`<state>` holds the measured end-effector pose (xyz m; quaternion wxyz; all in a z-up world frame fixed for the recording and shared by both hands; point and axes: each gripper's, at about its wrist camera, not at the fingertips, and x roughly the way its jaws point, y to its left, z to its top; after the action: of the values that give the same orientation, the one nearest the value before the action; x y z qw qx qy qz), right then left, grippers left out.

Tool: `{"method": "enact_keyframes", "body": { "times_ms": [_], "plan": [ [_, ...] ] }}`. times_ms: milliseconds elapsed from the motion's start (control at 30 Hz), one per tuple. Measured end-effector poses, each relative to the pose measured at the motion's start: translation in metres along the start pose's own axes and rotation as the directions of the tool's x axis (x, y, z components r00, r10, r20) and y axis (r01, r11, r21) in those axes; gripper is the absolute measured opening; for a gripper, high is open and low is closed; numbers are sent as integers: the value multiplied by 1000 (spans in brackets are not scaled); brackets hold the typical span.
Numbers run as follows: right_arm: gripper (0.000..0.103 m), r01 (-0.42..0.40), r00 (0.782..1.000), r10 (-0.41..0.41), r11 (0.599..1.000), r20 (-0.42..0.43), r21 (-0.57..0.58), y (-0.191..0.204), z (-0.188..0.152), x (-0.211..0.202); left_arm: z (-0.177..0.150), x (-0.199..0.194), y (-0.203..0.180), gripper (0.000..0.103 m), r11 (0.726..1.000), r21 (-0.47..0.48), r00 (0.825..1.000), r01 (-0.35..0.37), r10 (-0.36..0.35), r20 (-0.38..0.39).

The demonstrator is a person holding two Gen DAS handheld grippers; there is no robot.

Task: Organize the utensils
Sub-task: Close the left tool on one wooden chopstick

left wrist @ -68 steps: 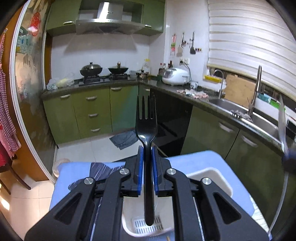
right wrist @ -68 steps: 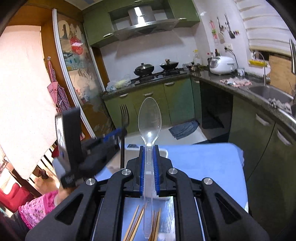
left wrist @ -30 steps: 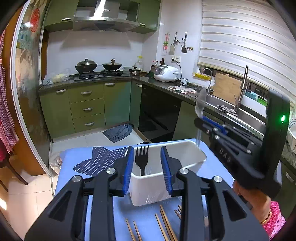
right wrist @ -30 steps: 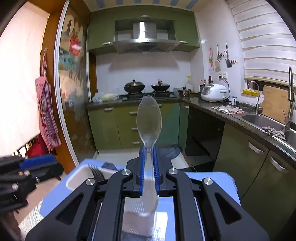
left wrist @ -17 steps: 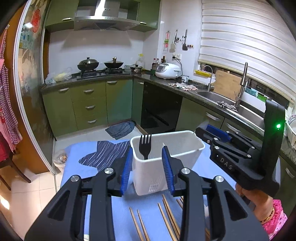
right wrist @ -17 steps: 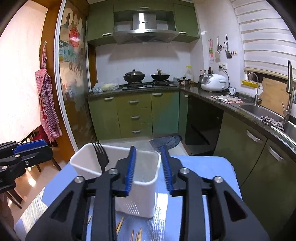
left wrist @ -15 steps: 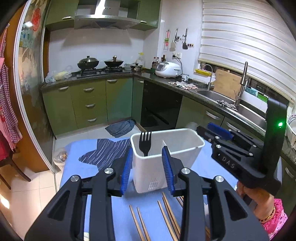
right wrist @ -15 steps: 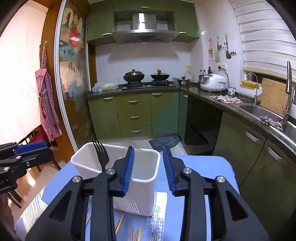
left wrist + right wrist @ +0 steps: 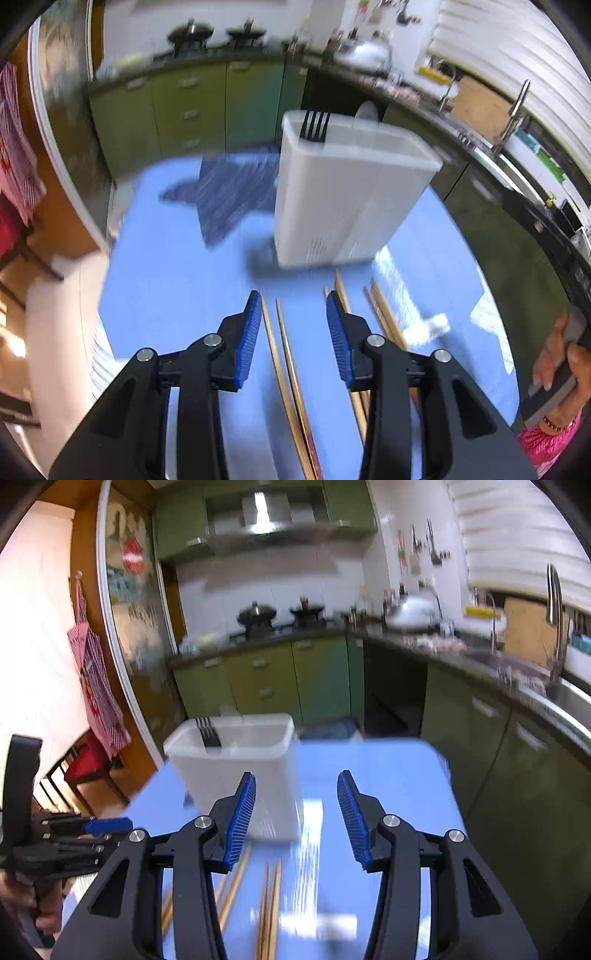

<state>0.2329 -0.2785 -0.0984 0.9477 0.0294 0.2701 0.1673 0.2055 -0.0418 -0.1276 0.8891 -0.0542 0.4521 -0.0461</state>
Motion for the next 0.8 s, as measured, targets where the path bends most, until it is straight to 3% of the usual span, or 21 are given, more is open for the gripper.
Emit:
{"method": "enact_keyframes", "body": {
  "times_ms": [100, 200, 300, 433, 800],
  "plan": [
    [47, 7, 998, -6, 1000, -57, 11, -8, -21, -2, -9, 15, 4, 35, 999, -8, 999, -34, 34, -41],
    [47, 19, 996, -17, 1000, -92, 17, -12, -37, -3, -16, 39, 11, 34, 998, -45, 990, -33, 26, -140],
    [47, 23, 993, -19, 999, -119, 26, -16, -49, -4, -21, 56, 14, 24, 998, -58, 978, -33, 20, -208],
    [48, 21, 991, -16, 999, -135, 32, -20, -52, -2, -23, 66, 14, 17, 997, -50, 971, -64, 51, -232],
    [51, 9, 988, -3, 999, -154, 42, -19, -45, 5, -20, 90, 15, 11, 995, -40, 955, -93, 78, -286]
  ]
}}
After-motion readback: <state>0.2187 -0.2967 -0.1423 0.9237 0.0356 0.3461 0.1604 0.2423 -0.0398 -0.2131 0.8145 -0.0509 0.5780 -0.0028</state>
